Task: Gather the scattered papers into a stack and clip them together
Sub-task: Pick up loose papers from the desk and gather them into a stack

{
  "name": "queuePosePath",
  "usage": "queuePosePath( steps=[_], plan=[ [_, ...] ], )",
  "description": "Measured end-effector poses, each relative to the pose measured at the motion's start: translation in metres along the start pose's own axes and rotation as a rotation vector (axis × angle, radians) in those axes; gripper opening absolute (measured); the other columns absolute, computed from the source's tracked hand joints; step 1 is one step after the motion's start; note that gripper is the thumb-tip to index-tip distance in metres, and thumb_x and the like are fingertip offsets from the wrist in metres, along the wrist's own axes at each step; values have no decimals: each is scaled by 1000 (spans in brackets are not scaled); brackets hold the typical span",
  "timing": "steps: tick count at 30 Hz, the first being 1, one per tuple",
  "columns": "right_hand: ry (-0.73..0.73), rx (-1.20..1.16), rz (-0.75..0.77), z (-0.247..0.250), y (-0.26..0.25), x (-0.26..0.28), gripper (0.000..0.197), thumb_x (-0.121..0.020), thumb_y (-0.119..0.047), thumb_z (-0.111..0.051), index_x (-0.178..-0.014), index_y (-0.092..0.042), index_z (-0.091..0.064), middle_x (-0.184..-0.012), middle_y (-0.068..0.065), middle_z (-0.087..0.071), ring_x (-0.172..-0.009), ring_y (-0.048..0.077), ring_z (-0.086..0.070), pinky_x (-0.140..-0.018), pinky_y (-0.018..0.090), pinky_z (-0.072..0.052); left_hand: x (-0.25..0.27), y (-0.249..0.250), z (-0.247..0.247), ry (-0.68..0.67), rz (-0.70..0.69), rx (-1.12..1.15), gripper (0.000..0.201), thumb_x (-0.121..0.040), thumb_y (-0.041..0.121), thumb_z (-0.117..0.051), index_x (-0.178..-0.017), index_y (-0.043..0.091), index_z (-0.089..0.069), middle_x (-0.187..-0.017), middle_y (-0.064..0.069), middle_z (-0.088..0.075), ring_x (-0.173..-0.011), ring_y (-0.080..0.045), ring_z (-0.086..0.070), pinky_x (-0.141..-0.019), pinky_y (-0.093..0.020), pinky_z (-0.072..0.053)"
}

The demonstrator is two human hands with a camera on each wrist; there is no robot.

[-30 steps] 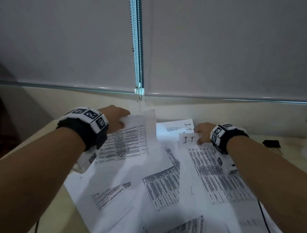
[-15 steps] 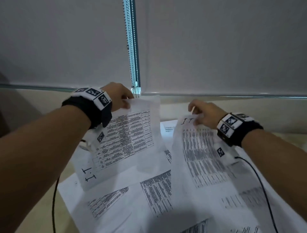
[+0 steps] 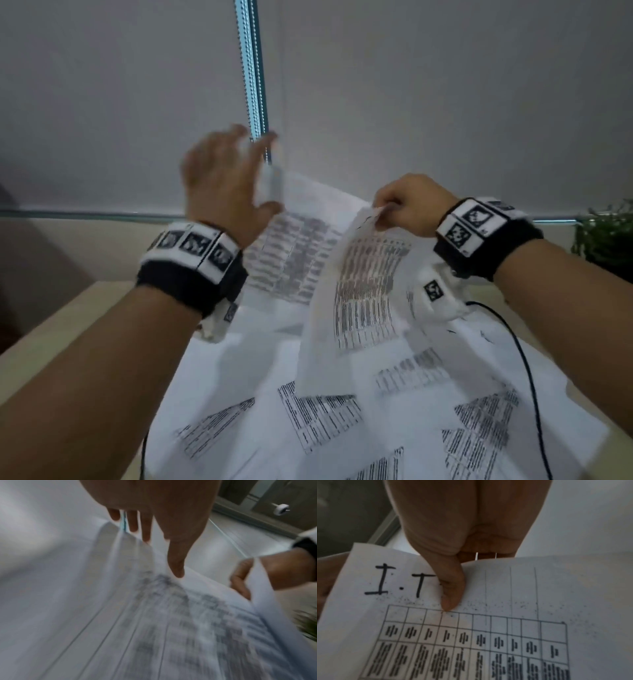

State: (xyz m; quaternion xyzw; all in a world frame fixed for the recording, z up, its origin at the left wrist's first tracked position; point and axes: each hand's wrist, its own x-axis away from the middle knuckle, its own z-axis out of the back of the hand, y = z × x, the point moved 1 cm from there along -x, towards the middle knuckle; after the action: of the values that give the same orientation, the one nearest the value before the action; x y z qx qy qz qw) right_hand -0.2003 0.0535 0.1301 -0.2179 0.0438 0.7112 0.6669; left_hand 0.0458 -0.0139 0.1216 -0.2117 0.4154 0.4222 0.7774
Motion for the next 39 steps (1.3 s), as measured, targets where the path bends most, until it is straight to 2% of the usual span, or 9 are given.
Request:
queuePosePath(
  steps=[3, 6, 9, 12, 19, 23, 28, 33, 39],
  plan=[
    [133, -153, -111, 15, 27, 16, 24, -74, -19, -78, -63, -4, -62, -49, -7, -49, -47, -1, -42, -45, 6, -32, 34, -27, 0, 112, 635, 264, 126, -48, 52, -85, -147, 23, -14, -153, -18, -14, -139, -40, -17, -111, -50, -16],
    [164, -314, -178, 10, 35, 28, 14, -74, -16, -78, -71, -5, -69, -47, -15, -56, -45, -10, -49, -44, 2, -34, 55, -21, -20, -232, 901, 967, 109, -54, 41, -87, -141, 19, -27, -140, -18, -43, -126, -32, -44, -99, -46, -43],
    [138, -395, -191, -4, 33, 38, 18, -72, -6, -77, -89, -7, -72, -61, -12, -66, -48, -19, -51, -50, -2, -36, 55, -4, -33, -335, 824, 1337, 37, -62, 27, -81, -94, 19, -64, -84, 5, -74, -89, -22, -64, -68, -29, -56],
    [141, -364, -242, -17, 44, 42, 23, -70, -10, -79, -92, -5, -73, -89, 9, -72, -74, 5, -64, -69, 12, -47, 47, 1, -36, -195, 759, 1266, 12, -72, 16, -77, -79, 21, -69, -78, 10, -73, -76, -16, -64, -80, -38, -54],
    [370, -305, -281, -14, 47, 44, 43, -77, -8, -74, -55, -26, -41, -58, -10, -43, -62, 15, -42, -51, 4, -31, 52, -30, -45, -173, 624, 733, 29, -88, 11, -61, -116, 4, -62, -112, -15, -67, -103, -26, -62, -83, -27, -41],
    [380, -182, -115, 15, 16, 18, 14, -80, -8, -71, -93, -6, -68, -99, 16, -65, -98, 28, -60, -78, 15, -35, 41, -31, -37, -308, 470, 673, 33, -88, 3, -54, -119, 9, -61, -106, -5, -64, -102, -21, -57, -84, -26, -36],
    [383, -28, 246, 48, -53, -22, 24, -80, 4, -66, -103, -3, -67, -130, 14, -50, -94, 11, -49, -73, -9, -30, 9, -2, -9, -291, 363, 927, 32, -88, -1, -54, -114, 15, -64, -101, 2, -64, -87, -5, -59, -77, -17, -41],
    [386, -12, 134, 67, -78, -47, 24, -81, -2, -67, -102, -14, -71, -94, 3, -70, -77, 9, -59, -75, 17, -43, 19, 10, 0, -281, 411, 1206, 64, -68, 67, -62, -116, 24, -61, -108, 9, -67, -97, -2, -64, -89, -22, -50],
    [428, -80, 139, 58, -86, -41, 42, -74, -17, -73, -114, -21, -59, -112, 5, -59, -98, 16, -53, -88, 30, -46, 38, 0, -19, -165, 535, 856, 13, -78, 13, -73, -88, 16, -63, -72, 4, -62, -62, -6, -55, -59, -22, -41]
  ],
)
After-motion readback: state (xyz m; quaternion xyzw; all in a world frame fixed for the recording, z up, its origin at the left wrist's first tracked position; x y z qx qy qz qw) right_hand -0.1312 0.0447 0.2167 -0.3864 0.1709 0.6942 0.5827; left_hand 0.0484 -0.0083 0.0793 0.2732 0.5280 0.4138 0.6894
